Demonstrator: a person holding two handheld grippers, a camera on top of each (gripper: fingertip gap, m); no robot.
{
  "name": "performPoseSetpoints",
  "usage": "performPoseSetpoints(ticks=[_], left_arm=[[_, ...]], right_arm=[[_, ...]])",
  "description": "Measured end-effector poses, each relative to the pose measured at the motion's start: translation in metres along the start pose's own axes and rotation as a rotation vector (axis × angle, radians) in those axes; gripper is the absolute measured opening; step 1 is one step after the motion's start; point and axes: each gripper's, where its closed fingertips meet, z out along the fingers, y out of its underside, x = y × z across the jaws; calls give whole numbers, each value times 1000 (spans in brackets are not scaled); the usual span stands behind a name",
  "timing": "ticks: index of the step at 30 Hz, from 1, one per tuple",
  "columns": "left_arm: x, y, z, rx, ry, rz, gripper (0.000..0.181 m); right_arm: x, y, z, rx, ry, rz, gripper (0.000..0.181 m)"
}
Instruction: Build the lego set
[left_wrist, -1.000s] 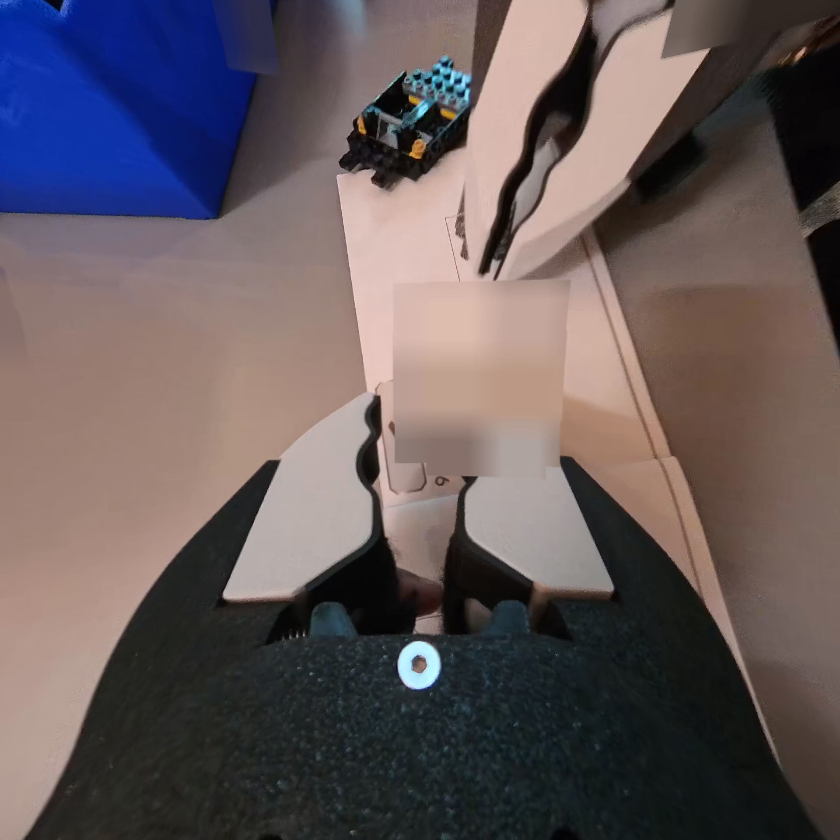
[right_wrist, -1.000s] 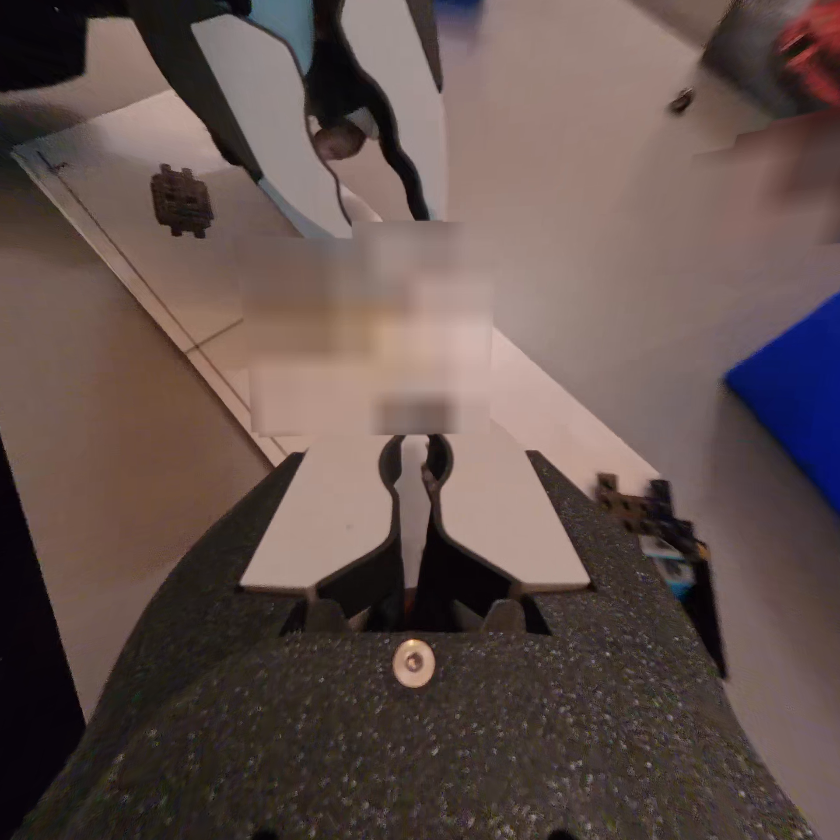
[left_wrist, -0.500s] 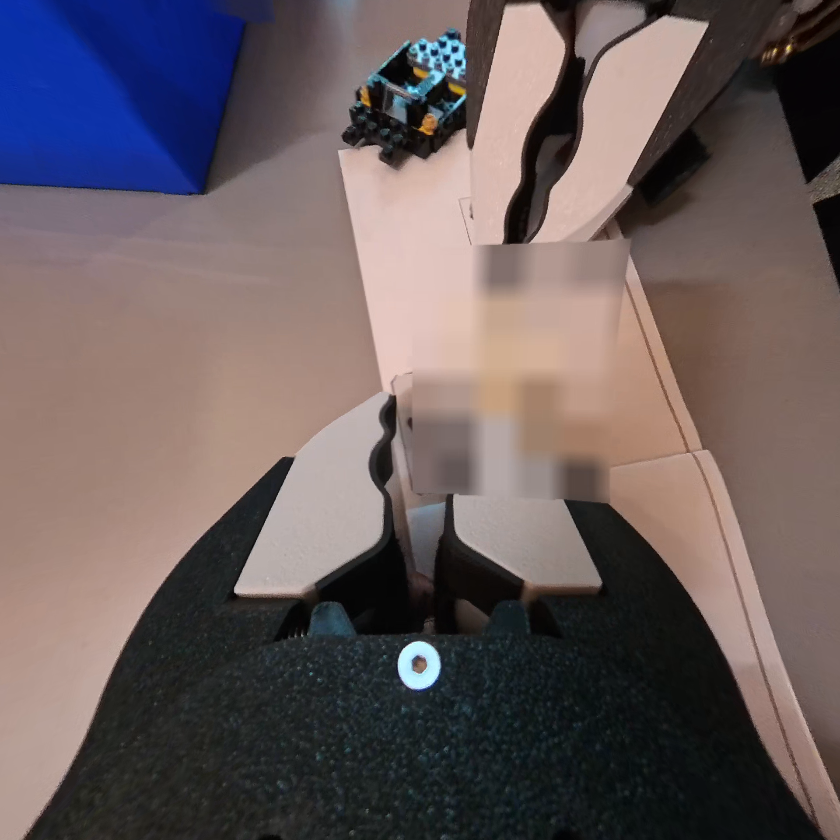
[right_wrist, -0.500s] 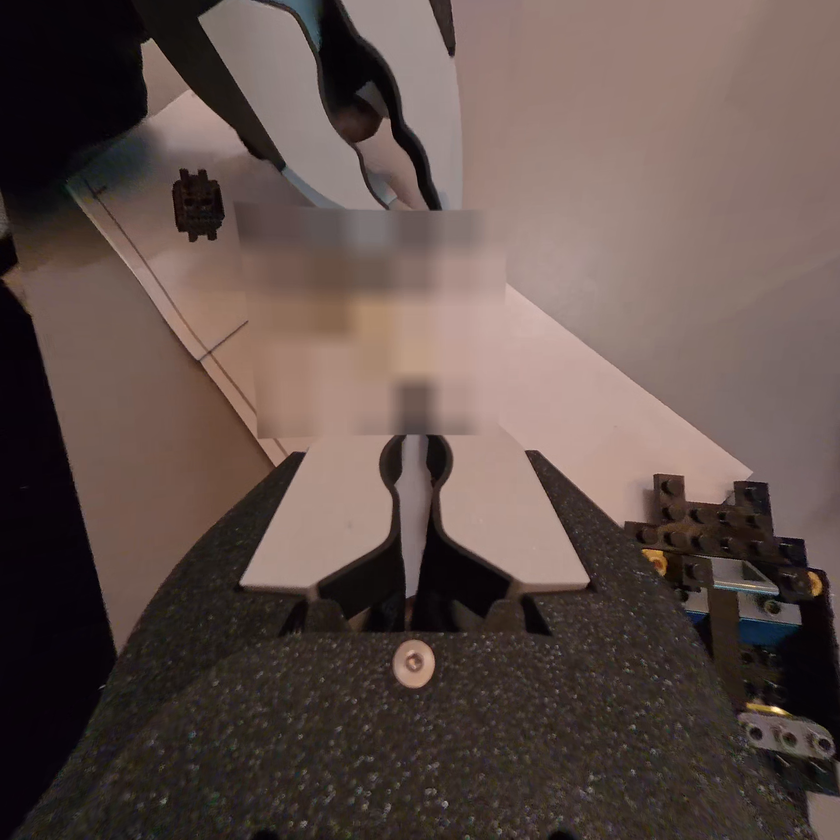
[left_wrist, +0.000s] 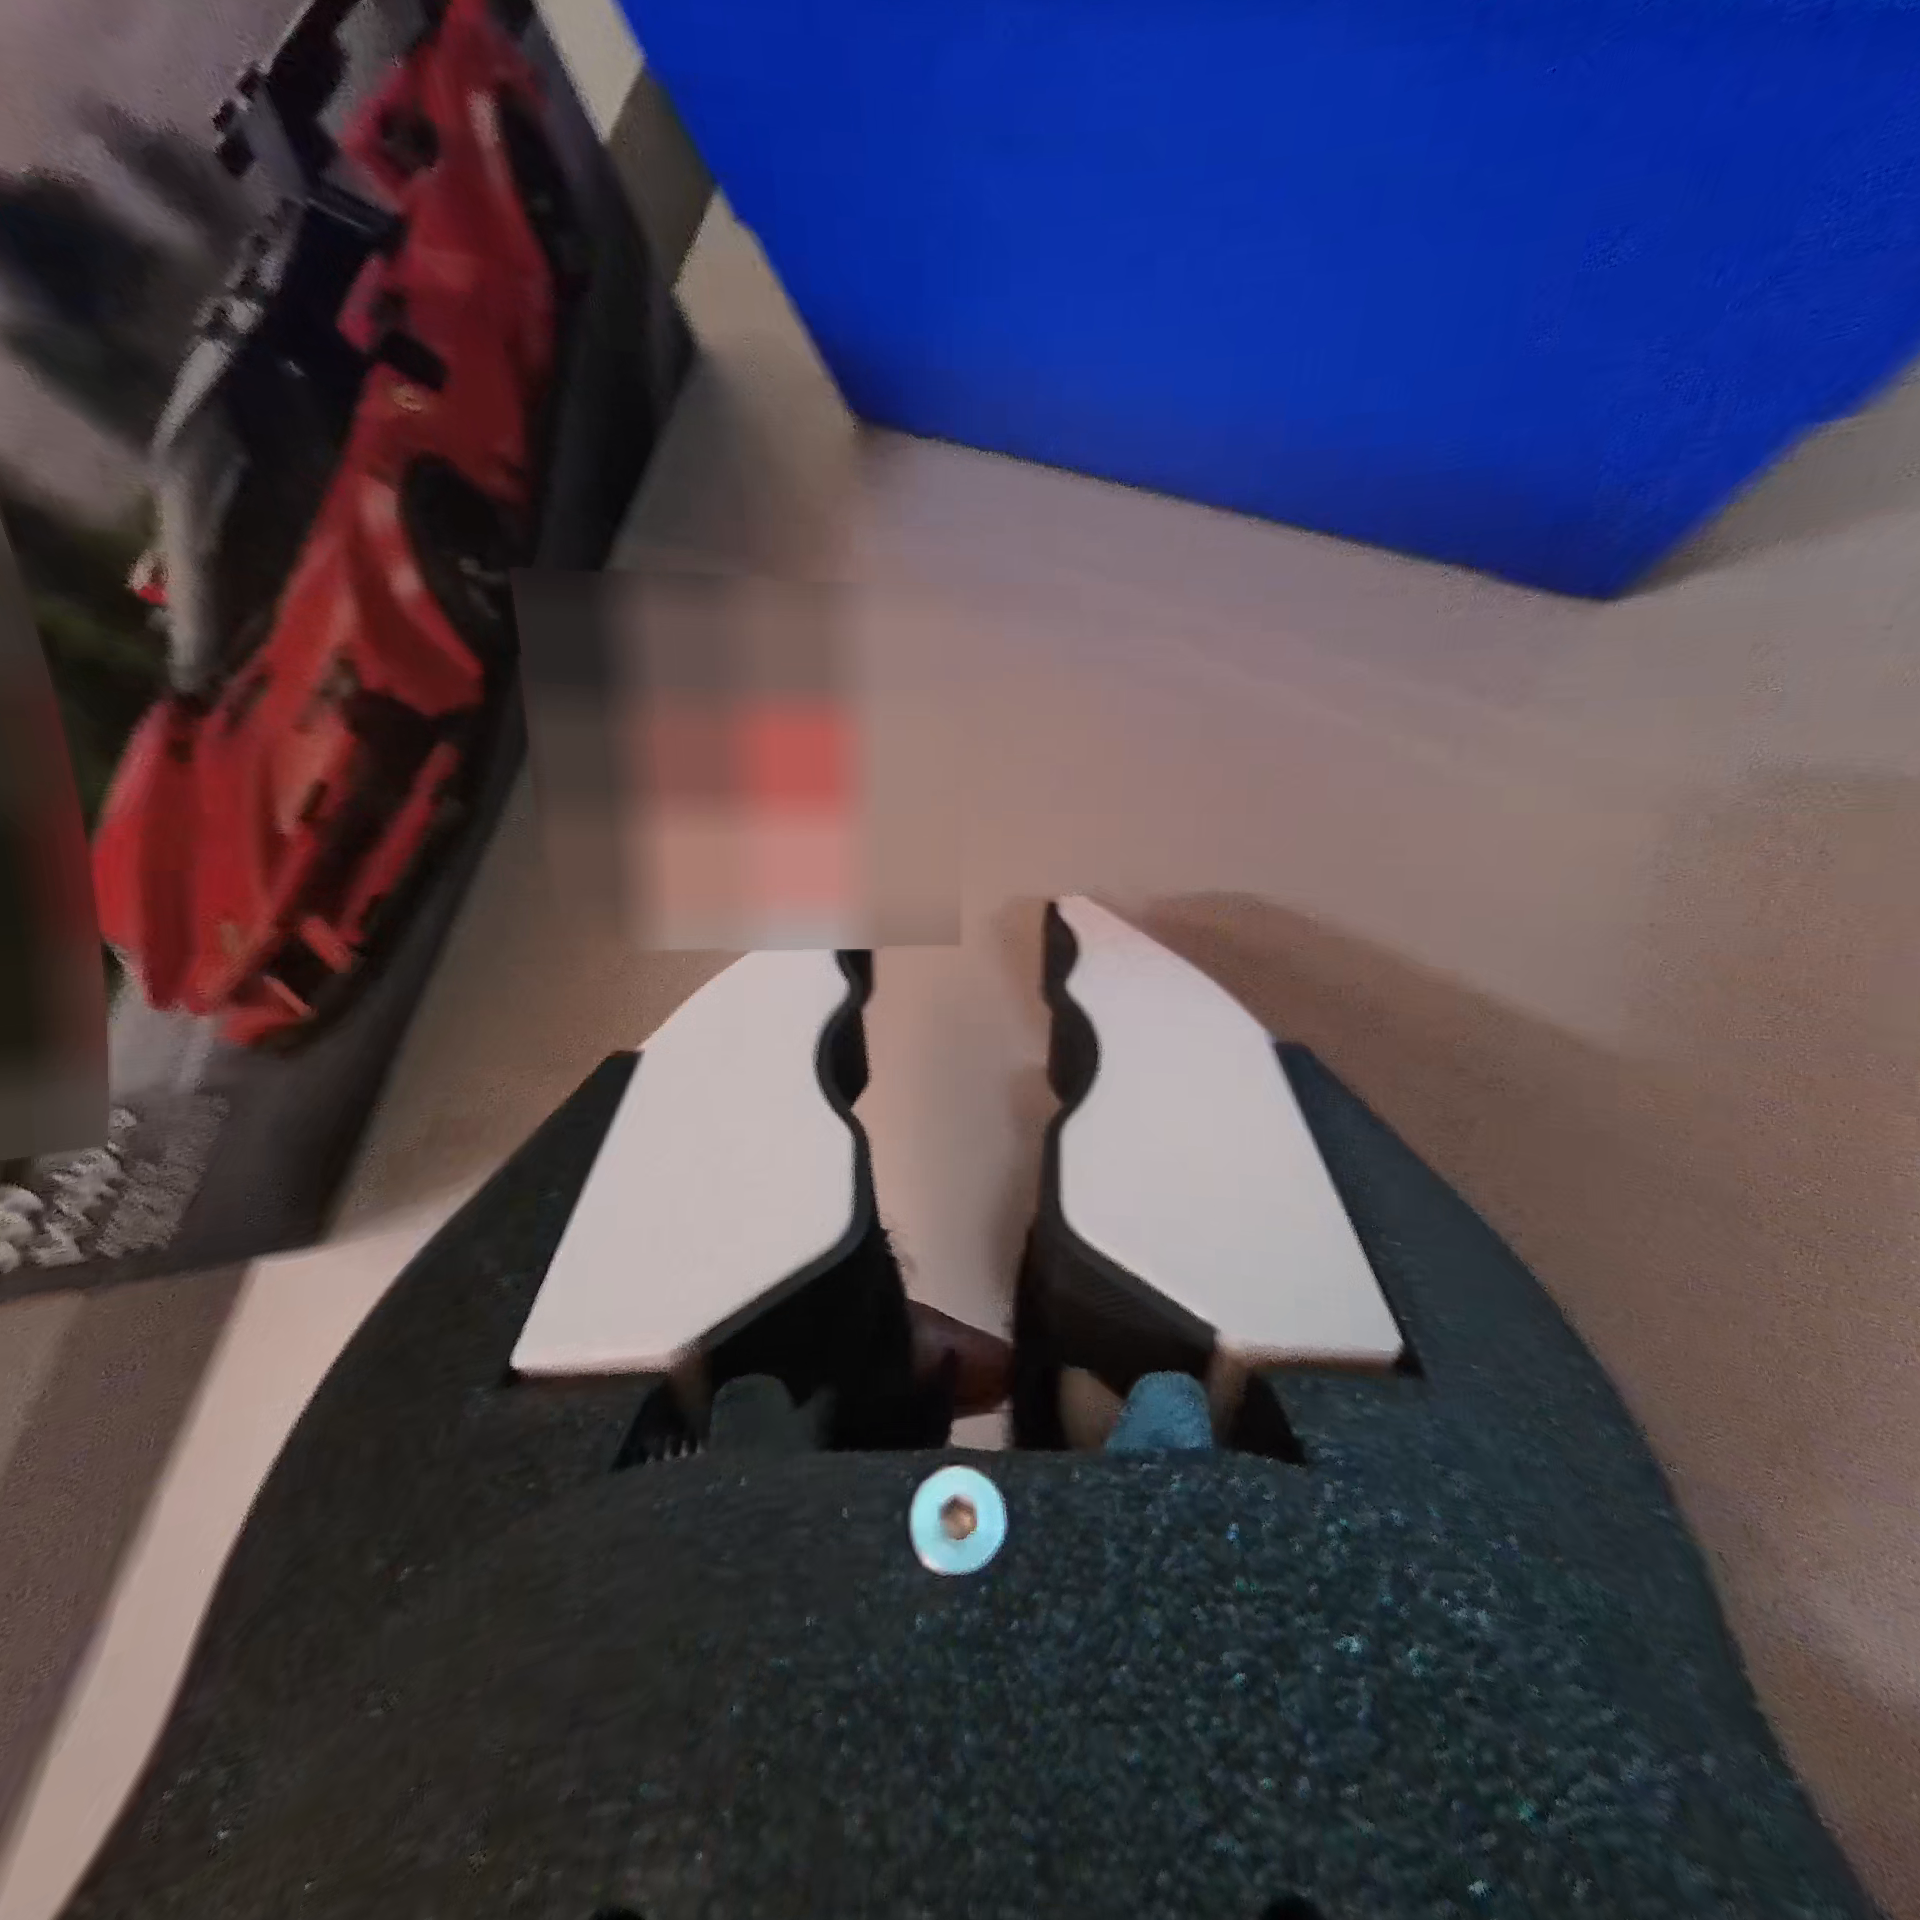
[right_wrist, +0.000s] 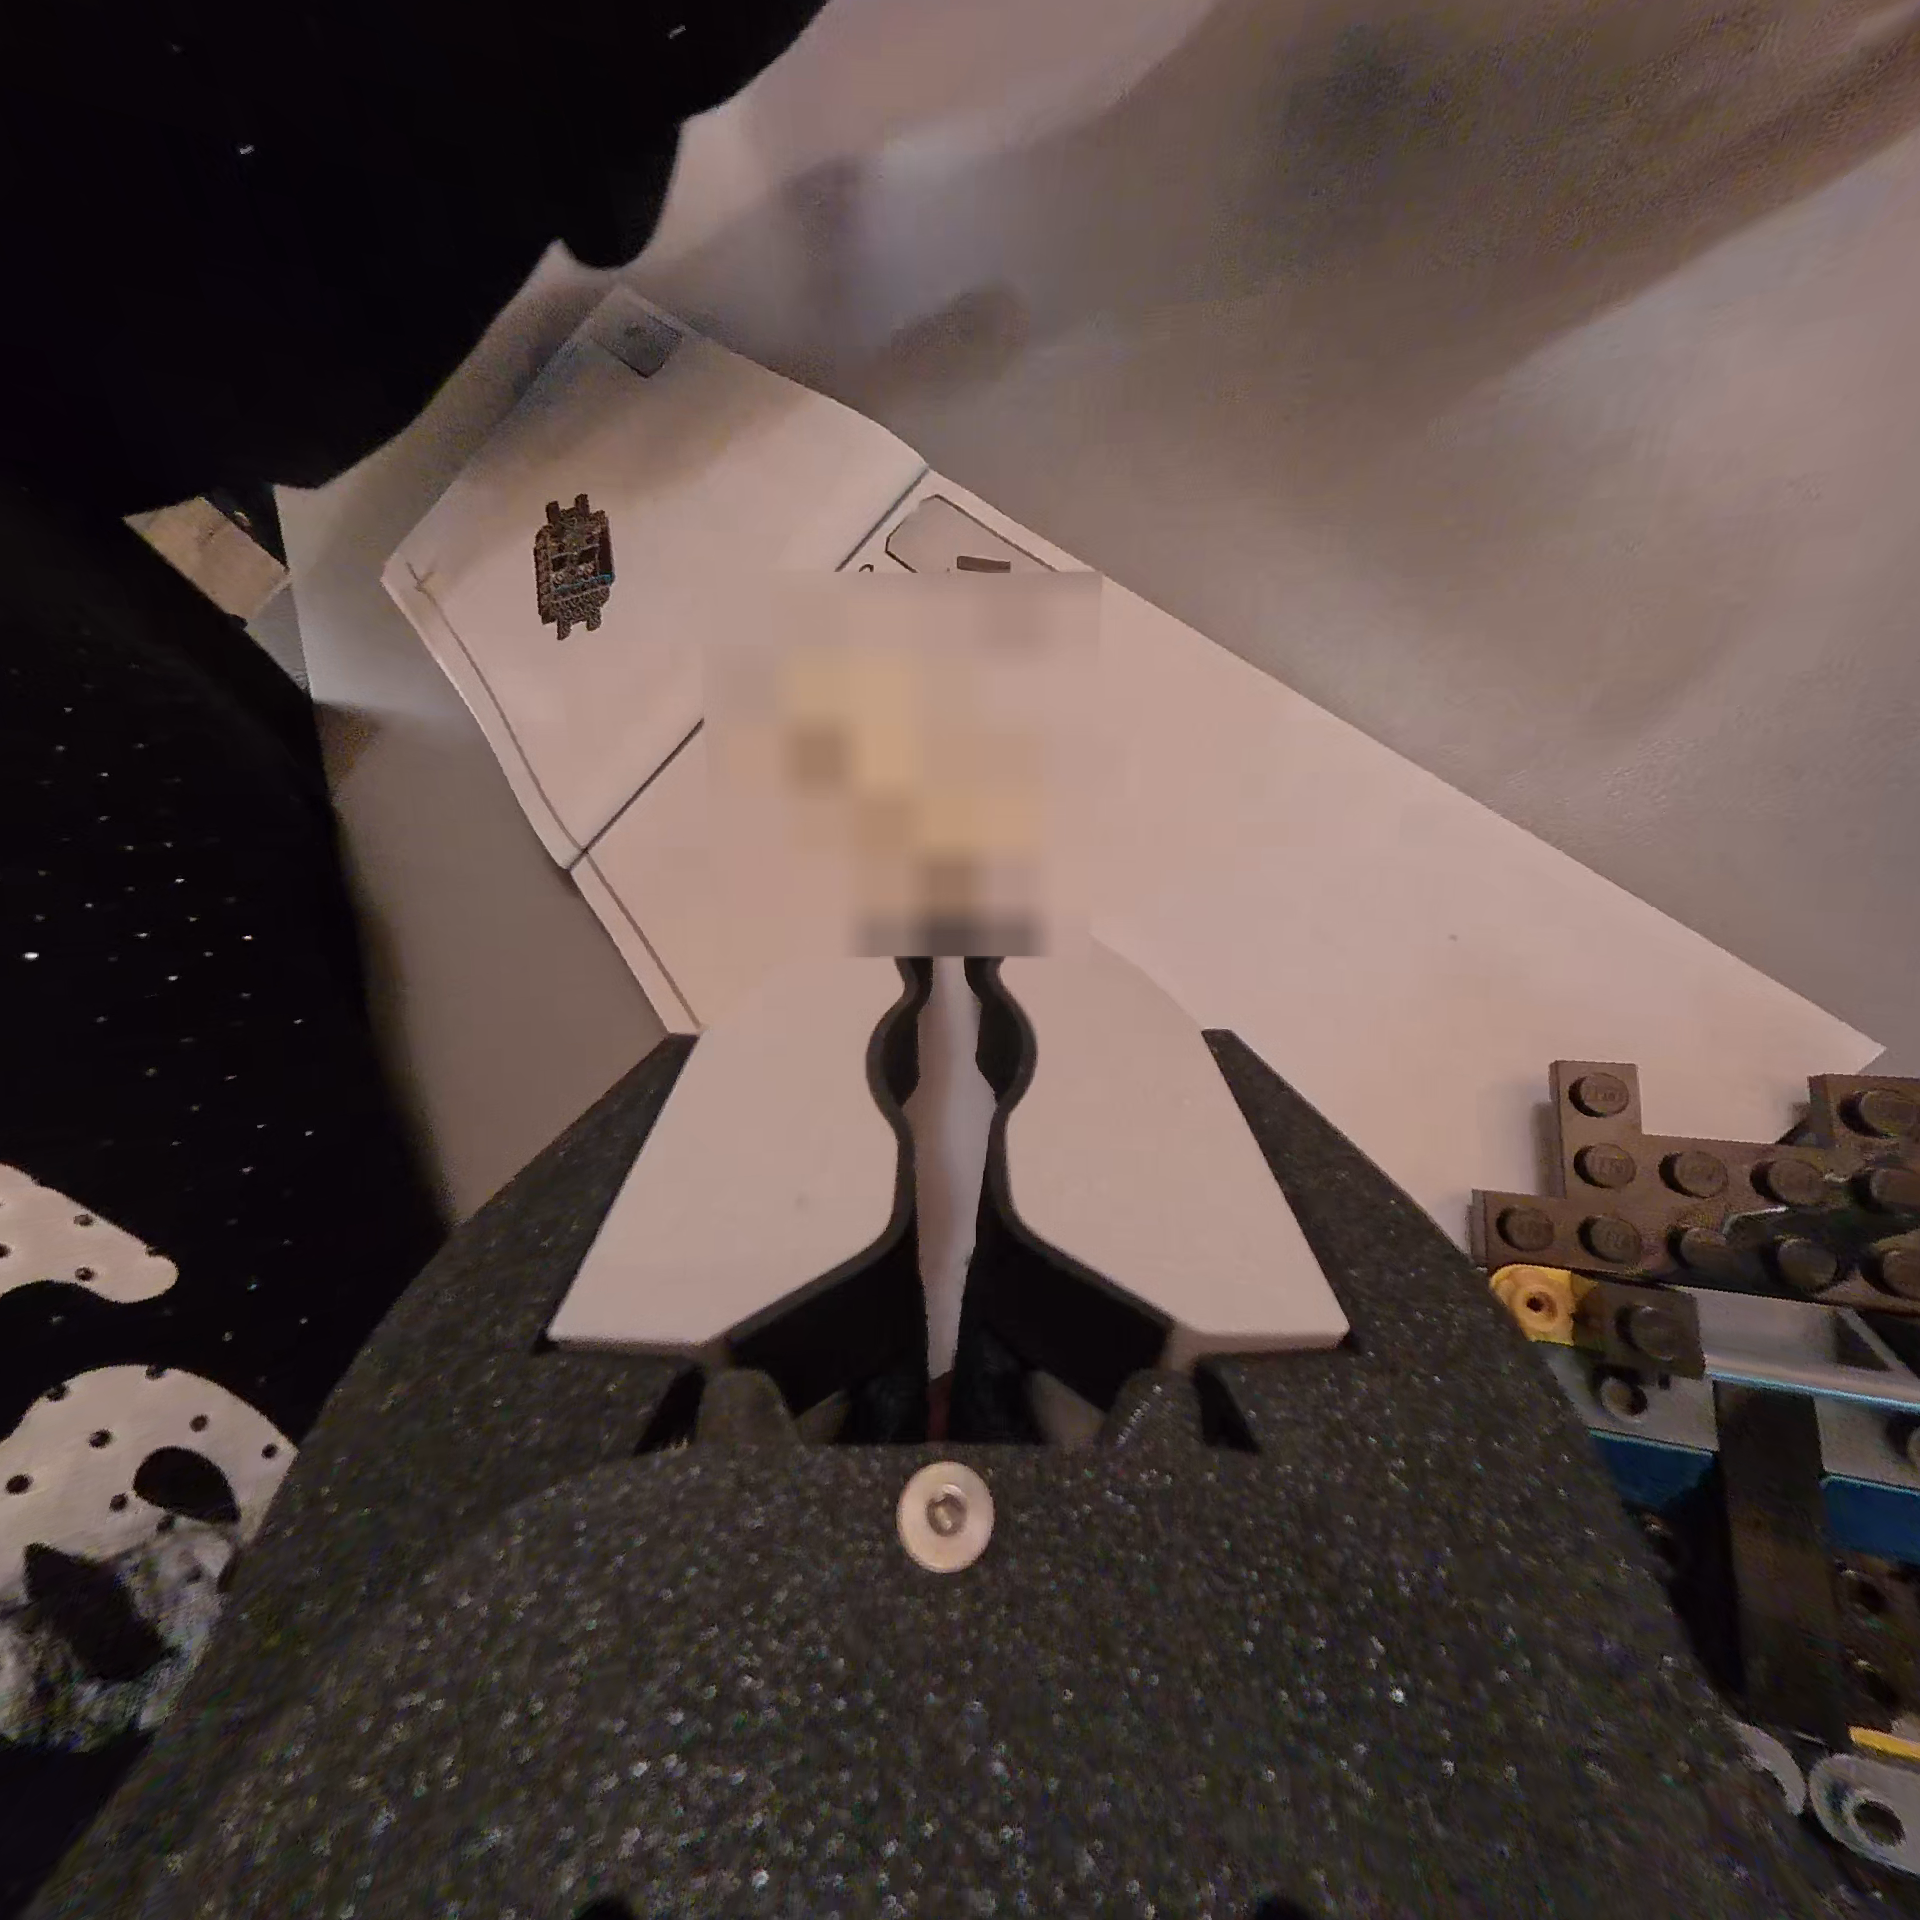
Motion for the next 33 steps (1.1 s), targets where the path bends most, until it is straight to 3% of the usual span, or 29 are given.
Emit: performPoseSetpoints(ticks=[5, 8, 11, 13, 16, 18, 20, 23, 25, 29, 33], left_arm=[[-38, -15, 42, -24, -8, 9, 11], [-44, -7, 58, -90, 11, -21, 5], [-36, -3, 59, -111, 54, -18, 0], [-32, -2, 56, -128, 52, 22, 0], [-20, 3, 49, -167, 85, 47, 0], [-8, 8, 40, -209, 106, 46, 0], [8, 15, 30, -227, 123, 60, 0], [46, 23, 10, -208, 191, 48, 0], [68, 30, -7, -206, 227, 64, 7], [65, 20, -29, -115, 131, 13, 54], [76, 40, -24, -242, 204, -85, 79]], right_arm=[[-5, -2, -2, 17, -62, 25, 7], [-14, -6, -6, 55, -125, 1, 9], [-51, -2, -40, 93, -411, -95, 14], [-35, 2, -70, 99, -320, -108, 15], [20, -19, -112, 310, -12, -18, 12], [27, -27, -132, 448, -33, 50, 12], [27, -29, -136, 504, -44, 66, 18], [27, -18, -118, 395, 25, -2, 26], [20, -13, -103, 305, 53, -70, 30], [6, -15, -86, 251, 54, -140, 30], [5, -15, -80, 224, 80, -145, 29]])
